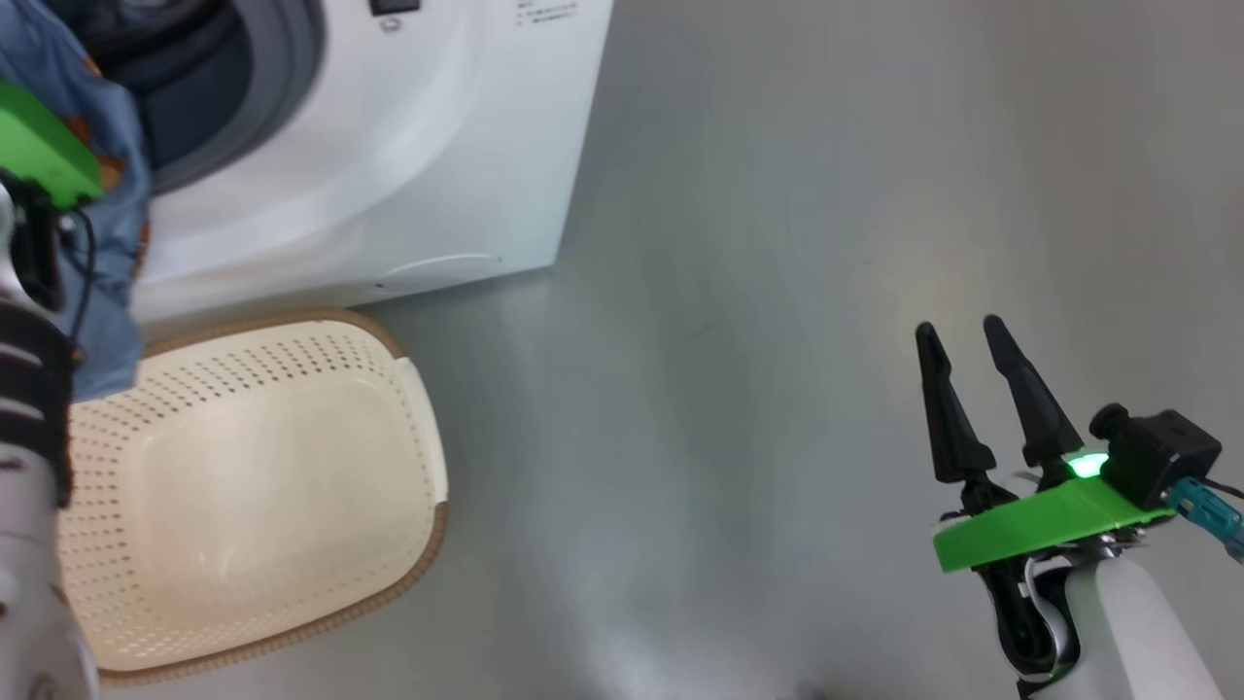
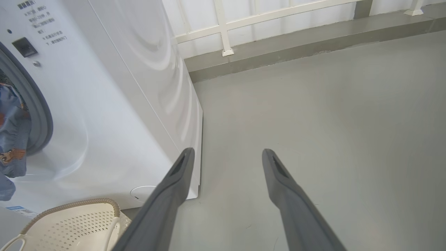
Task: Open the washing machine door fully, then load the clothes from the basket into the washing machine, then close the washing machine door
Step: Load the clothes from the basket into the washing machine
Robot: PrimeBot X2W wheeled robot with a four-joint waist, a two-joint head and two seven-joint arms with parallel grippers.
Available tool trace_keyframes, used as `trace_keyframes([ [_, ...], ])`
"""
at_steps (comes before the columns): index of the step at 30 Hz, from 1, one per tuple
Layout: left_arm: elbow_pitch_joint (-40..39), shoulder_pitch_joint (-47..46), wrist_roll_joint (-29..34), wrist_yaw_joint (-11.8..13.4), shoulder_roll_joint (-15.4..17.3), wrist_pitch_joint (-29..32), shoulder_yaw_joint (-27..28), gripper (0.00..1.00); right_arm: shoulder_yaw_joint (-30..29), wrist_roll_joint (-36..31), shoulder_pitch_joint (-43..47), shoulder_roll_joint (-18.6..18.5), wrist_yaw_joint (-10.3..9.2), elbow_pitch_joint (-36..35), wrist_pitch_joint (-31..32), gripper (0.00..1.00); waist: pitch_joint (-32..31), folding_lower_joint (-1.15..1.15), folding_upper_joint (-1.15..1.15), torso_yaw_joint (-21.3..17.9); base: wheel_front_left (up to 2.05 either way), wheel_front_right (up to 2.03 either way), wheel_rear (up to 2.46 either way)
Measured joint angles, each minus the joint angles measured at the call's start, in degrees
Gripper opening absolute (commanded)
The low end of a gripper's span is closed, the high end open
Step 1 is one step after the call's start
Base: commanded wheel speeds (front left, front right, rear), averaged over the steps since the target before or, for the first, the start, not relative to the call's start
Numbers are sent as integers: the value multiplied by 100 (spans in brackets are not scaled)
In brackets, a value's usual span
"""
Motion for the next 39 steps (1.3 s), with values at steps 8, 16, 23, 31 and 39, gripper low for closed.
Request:
trace_keyframes([
  [8, 79, -680, 60, 93, 156, -176, -33, 0, 112, 7, -214, 54, 0, -13, 0, 100, 267, 0, 0, -186, 0, 0, 0],
  [16, -1925, -670, 196, 234, 279, -220, 180, 0, 121, 46, -288, 89, 0, -37, 0, 100, 511, 0, 0, -280, 0, 0, 0],
  [23, -1795, -200, 246, 243, 232, -219, 271, 100, 127, 46, -335, 99, 0, -35, 0, 100, 542, 0, 0, -243, 0, 0, 0],
  [31, -1626, -83, 248, 194, 153, -219, 404, 100, 142, 46, -387, 94, 0, -37, 0, 100, 497, 0, 0, -171, 0, 0, 0],
  [39, -1696, 282, 248, 185, -9, -219, 525, 100, 155, 46, -386, 66, 0, -35, 0, 100, 410, 0, 0, -118, 0, 0, 0],
])
